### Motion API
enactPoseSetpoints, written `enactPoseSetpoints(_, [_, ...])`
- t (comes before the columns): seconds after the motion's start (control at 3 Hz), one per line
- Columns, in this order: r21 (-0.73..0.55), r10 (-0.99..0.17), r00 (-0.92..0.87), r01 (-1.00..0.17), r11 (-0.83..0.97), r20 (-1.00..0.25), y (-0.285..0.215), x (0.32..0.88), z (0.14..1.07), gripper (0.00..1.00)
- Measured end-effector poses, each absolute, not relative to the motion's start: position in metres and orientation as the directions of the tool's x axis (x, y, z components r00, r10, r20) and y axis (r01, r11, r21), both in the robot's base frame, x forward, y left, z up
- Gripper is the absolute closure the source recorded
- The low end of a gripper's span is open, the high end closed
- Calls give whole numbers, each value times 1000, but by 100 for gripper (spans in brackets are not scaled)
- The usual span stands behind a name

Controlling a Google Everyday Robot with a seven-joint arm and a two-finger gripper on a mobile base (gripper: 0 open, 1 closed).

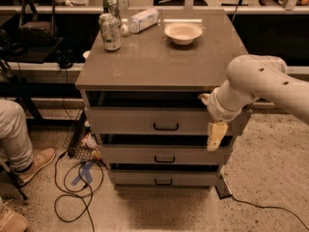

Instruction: Open top drawer

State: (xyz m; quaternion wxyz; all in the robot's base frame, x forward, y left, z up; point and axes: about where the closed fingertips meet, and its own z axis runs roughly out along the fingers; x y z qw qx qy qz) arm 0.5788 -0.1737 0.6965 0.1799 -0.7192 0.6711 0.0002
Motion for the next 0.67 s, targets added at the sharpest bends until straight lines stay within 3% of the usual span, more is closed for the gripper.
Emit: enactPoseSetpoints(0.67, [-195, -967, 109, -979, -64, -228, -154, 610, 656, 0])
